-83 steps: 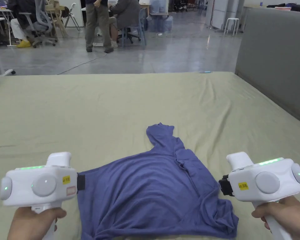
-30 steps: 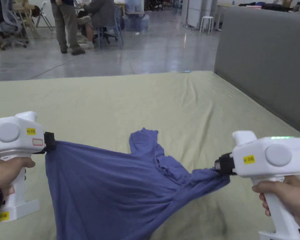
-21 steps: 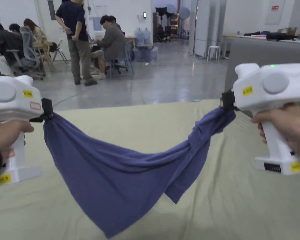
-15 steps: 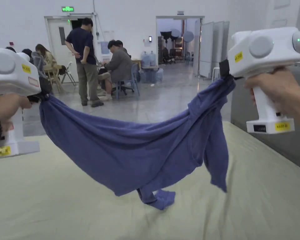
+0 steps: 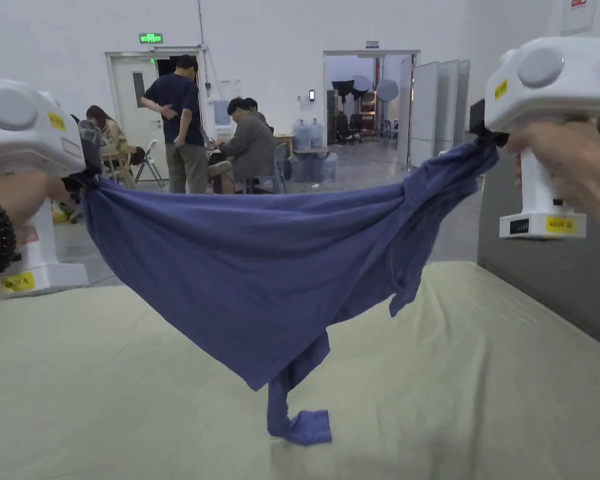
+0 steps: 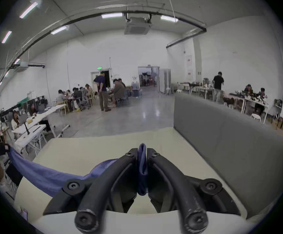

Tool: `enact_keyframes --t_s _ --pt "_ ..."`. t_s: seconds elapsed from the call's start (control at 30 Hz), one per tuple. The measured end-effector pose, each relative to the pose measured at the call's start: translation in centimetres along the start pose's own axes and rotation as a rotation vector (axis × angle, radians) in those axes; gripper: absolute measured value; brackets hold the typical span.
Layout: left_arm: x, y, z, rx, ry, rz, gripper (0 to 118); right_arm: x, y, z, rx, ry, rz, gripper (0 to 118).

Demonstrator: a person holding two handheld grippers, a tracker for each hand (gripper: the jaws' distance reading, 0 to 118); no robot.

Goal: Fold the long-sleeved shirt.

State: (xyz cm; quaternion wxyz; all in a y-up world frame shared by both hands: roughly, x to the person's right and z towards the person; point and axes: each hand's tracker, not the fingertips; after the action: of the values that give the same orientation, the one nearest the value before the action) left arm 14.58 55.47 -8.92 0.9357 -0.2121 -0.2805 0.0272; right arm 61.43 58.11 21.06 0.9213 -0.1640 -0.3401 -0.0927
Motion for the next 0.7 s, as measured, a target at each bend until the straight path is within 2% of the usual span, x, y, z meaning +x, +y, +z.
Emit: enact_keyframes --t_s 0.13,0.23,0.3,0.37,0.57,0.7 --pt "-0.4 -6.8 -4.7 -0.123 -0.005 -0.011 0 0.7 -8.1 -5.6 -0.118 0.009 -0.015 5" --pt "-0.8 -12.6 -8.0 -0.232 0.002 -0.052 0 0.6 -15.4 -8.9 -0.195 0.003 0.048 5" --pt "-1.4 -16.3 -9.6 -0.281 0.007 -0.065 0 0.7 -19.6 -10.2 -0.248 0.009 0.042 5" --pt "-2.3 -18.8 -9.9 -0.327 -0.001 -0.022 0 1.4 -22.4 -10.7 -0.286 0.019 0.011 5" --pt "-6.0 -24.3 -4.0 -0.298 -0.087 0.095 0 4.3 -28.5 -4.7 -0.309 0.067 -0.052 5" --pt "-7.1 -29.8 1.9 -0.370 -0.073 0.034 0 5.5 -33.7 1.2 -0.364 0.077 0.055 5"
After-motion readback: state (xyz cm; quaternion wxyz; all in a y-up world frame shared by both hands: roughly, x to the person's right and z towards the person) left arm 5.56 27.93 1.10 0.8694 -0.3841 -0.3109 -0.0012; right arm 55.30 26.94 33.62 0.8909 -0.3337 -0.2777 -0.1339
